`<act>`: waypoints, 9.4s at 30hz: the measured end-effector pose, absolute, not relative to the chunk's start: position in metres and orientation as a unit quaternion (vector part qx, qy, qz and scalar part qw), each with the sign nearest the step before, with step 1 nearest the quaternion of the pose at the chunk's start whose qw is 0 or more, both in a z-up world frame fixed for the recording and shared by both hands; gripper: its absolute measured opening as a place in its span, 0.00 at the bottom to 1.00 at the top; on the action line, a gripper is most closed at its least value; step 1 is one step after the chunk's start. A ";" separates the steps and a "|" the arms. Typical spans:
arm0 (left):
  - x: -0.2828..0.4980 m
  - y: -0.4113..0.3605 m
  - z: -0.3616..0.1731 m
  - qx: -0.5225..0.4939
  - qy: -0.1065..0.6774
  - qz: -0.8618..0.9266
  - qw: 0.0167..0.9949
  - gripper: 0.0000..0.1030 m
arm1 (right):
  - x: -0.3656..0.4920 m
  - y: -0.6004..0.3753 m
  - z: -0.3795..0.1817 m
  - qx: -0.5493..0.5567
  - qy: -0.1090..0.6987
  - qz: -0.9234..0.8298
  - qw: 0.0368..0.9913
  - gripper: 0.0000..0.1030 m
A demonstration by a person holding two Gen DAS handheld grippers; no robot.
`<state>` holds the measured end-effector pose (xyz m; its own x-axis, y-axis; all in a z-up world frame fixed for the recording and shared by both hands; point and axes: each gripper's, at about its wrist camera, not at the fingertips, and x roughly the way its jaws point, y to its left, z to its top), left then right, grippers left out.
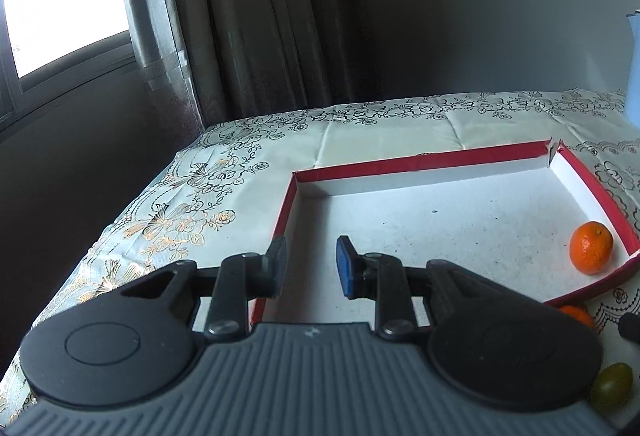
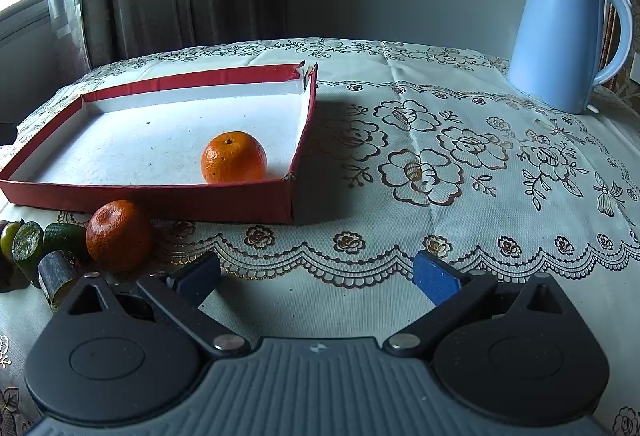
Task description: Organize fruits
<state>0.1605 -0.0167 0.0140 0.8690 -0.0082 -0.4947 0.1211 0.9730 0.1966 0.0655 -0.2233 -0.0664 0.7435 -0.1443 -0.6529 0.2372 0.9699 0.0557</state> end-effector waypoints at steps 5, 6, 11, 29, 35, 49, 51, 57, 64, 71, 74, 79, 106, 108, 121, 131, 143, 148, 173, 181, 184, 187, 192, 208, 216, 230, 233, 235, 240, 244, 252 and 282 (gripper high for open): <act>0.186 -0.022 0.008 0.104 0.272 -0.037 0.956 0.24 | 0.065 -0.224 -0.066 0.071 0.341 -0.101 0.932 1.00; 0.189 -0.023 0.006 0.103 0.276 -0.037 0.955 0.24 | 0.065 -0.224 -0.066 0.072 0.340 -0.101 0.932 1.00; 0.202 -0.025 -0.006 0.098 0.295 -0.035 0.950 0.25 | 0.065 -0.225 -0.066 0.074 0.339 -0.101 0.932 1.00; 0.101 0.023 0.014 0.090 0.234 -0.031 0.968 1.00 | 0.063 -0.229 -0.065 0.087 0.332 -0.096 0.934 1.00; 0.063 0.066 -0.005 0.063 0.251 0.000 0.966 1.00 | 0.060 -0.233 -0.064 0.105 0.323 -0.091 0.936 1.00; 0.042 0.110 -0.025 0.008 0.210 0.039 0.977 1.00 | 0.012 -0.199 -0.054 0.057 0.239 -0.009 0.969 1.00; 0.034 0.112 -0.023 0.012 0.211 0.037 0.977 1.00 | 0.005 -0.192 -0.051 0.040 0.222 -0.008 0.974 1.00; 0.002 0.101 -0.023 0.028 0.231 -0.025 0.972 1.00 | 0.005 -0.180 -0.052 0.012 0.228 -0.004 0.973 1.00; -0.006 0.064 -0.038 0.067 0.266 -0.067 0.959 1.00 | 0.004 -0.170 -0.053 -0.011 0.236 -0.002 0.972 1.00; 0.002 0.060 -0.050 0.055 0.272 -0.064 0.959 1.00 | 0.009 -0.159 -0.054 -0.036 0.251 0.005 0.967 0.99; 0.003 0.064 -0.053 0.041 0.264 -0.068 0.961 1.00 | 0.014 -0.157 -0.056 -0.040 0.262 0.010 0.964 0.93; 0.000 0.058 -0.053 0.064 0.251 -0.062 0.964 1.00 | 0.018 -0.154 -0.057 -0.035 0.272 0.023 0.962 0.84; -0.001 0.058 -0.053 0.063 0.252 -0.060 0.964 1.00 | 0.026 -0.139 -0.061 -0.026 0.300 0.096 0.949 0.32; -0.001 0.058 -0.053 0.063 0.252 -0.060 0.964 1.00 | 0.025 -0.138 -0.061 -0.026 0.300 0.093 0.949 0.32; -0.001 0.058 -0.053 0.061 0.252 -0.058 0.964 1.00 | 0.020 -0.143 -0.056 -0.021 0.291 0.082 0.953 0.31; 0.000 0.058 -0.053 0.058 0.253 -0.057 0.964 1.00 | 0.048 -0.160 -0.011 -0.007 0.228 0.053 0.972 0.31; 0.000 0.058 -0.053 0.059 0.252 -0.056 0.964 1.00 | 0.142 -0.158 -0.024 -0.002 0.237 0.008 0.971 0.31; 0.000 0.057 -0.053 0.061 0.249 -0.056 0.965 1.00 | 0.166 -0.154 -0.040 -0.004 0.262 0.001 0.965 0.31; 0.001 0.057 -0.053 0.062 0.252 -0.055 0.964 1.00 | 0.041 -0.204 -0.053 0.036 0.262 -0.079 0.961 0.87; 0.007 0.070 -0.047 0.040 0.268 -0.060 0.961 1.00 | 0.035 -0.213 -0.061 0.061 0.281 -0.085 0.954 0.87; 0.009 0.074 -0.034 0.049 0.245 -0.042 0.967 1.00 | 0.030 -0.217 -0.061 0.076 0.271 -0.077 0.956 0.87; 0.020 0.076 -0.023 0.049 0.233 -0.035 0.971 1.00 | 0.031 -0.220 -0.061 0.088 0.271 -0.073 0.956 0.87; 0.042 0.071 -0.022 0.053 0.244 -0.035 0.968 0.89 | 0.031 -0.227 -0.062 0.113 0.269 -0.069 0.954 0.87; 0.071 0.074 -0.042 0.029 0.303 -0.066 0.950 0.24 | 0.029 -0.234 -0.063 0.140 0.265 -0.062 0.952 0.87; 0.069 0.076 -0.042 0.021 0.301 -0.072 0.951 0.24 | 0.029 -0.235 -0.063 0.146 0.264 -0.062 0.951 0.87; 0.082 0.035 -0.018 0.037 0.275 -0.085 0.957 0.23 | 0.029 -0.236 -0.063 0.149 0.264 -0.058 0.951 0.87; 0.095 0.026 -0.001 0.031 0.256 -0.092 0.962 0.23 | 0.030 -0.238 -0.064 0.158 0.266 -0.055 0.949 0.87; 0.103 0.019 0.007 0.036 0.245 -0.093 0.964 0.23 | 0.030 -0.241 -0.065 0.166 0.267 -0.055 0.948 0.87; 0.135 0.002 0.015 0.042 0.241 -0.101 0.964 0.23 | 0.032 -0.247 -0.067 0.189 0.270 -0.052 0.943 0.87; 0.157 -0.005 0.001 0.047 0.261 -0.096 0.959 0.23 | 0.032 -0.247 -0.067 0.191 0.269 -0.051 0.943 0.87; 0.157 0.004 -0.022 0.047 0.273 -0.071 0.958 0.64 | 0.033 -0.249 -0.068 0.196 0.268 -0.047 0.942 0.89; 0.103 0.078 -0.046 0.008 0.335 0.029 0.942 1.00 | 0.030 -0.251 -0.067 0.206 0.262 -0.049 0.941 0.89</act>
